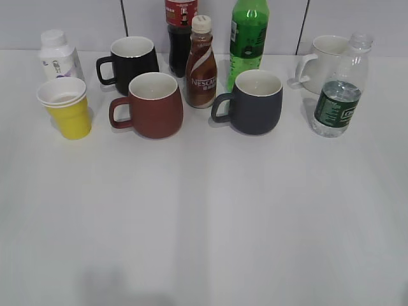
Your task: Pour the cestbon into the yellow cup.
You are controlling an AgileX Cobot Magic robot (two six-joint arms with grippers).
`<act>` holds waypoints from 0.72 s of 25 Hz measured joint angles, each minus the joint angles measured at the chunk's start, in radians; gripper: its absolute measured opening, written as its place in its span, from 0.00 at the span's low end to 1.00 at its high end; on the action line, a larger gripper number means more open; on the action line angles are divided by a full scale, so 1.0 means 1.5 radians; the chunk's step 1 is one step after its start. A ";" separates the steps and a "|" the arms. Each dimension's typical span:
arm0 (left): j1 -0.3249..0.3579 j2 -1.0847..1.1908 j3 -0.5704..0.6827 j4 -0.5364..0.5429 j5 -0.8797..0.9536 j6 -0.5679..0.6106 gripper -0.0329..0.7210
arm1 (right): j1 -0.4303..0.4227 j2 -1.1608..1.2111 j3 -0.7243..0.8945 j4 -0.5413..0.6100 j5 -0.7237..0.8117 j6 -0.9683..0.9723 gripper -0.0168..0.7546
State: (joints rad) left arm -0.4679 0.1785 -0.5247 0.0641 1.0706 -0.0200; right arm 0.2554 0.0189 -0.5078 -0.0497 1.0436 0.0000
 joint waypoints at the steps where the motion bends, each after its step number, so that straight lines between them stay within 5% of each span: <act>1: 0.000 0.000 0.000 0.000 0.000 0.000 0.72 | 0.000 0.000 0.000 0.000 0.000 0.000 0.78; 6: 0.030 -0.001 0.000 0.000 0.000 0.000 0.72 | -0.022 0.000 0.000 0.001 -0.001 0.000 0.78; 11: 0.164 -0.034 0.000 0.001 -0.001 0.000 0.72 | -0.098 0.000 0.000 0.001 -0.001 0.000 0.78; 18: 0.306 -0.122 0.000 0.001 -0.004 0.000 0.72 | -0.109 -0.017 0.001 0.001 -0.002 0.000 0.78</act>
State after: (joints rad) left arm -0.0087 -0.0045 -0.5247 0.0659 1.0648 -0.0200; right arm 0.0921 -0.0062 -0.5070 -0.0489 1.0411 0.0000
